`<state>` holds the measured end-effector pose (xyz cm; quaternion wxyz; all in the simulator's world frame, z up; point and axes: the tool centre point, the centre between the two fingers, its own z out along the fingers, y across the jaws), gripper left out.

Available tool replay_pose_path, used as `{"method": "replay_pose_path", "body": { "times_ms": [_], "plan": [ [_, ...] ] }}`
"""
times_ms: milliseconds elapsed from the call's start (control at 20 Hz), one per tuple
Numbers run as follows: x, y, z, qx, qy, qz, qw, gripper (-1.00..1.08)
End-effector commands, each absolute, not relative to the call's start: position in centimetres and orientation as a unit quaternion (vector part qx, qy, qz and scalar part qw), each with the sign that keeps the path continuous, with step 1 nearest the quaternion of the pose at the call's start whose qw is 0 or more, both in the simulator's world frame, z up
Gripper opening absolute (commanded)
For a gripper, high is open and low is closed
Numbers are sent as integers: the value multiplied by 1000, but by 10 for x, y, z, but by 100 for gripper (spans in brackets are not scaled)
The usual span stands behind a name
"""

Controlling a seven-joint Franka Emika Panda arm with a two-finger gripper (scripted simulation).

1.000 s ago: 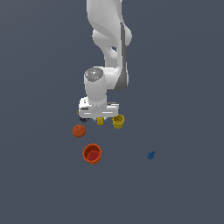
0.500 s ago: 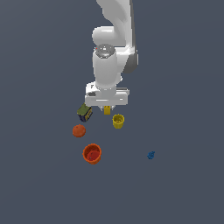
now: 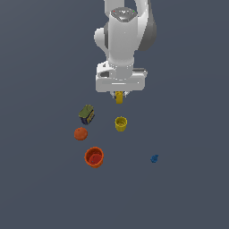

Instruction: Pick up a designated object from a clutter of objects.

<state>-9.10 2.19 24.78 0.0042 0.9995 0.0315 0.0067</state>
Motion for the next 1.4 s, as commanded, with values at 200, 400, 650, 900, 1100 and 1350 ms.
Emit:
{"method": "replay_pose_path", "body": {
  "times_ms": [200,400,650,900,1100,1350],
  "plan": [
    [-101,53,305,999,33,4,4,-100],
    [-105,73,341,999,34,3,3,-100],
    [-110,94,381,999,34,2,2,-100],
    [-113,110,411,999,35,1,1,-100],
    [-113,119,426,999,35,0,0,-100],
    [-113,123,435,999,35,0,0,-100]
  ]
}}
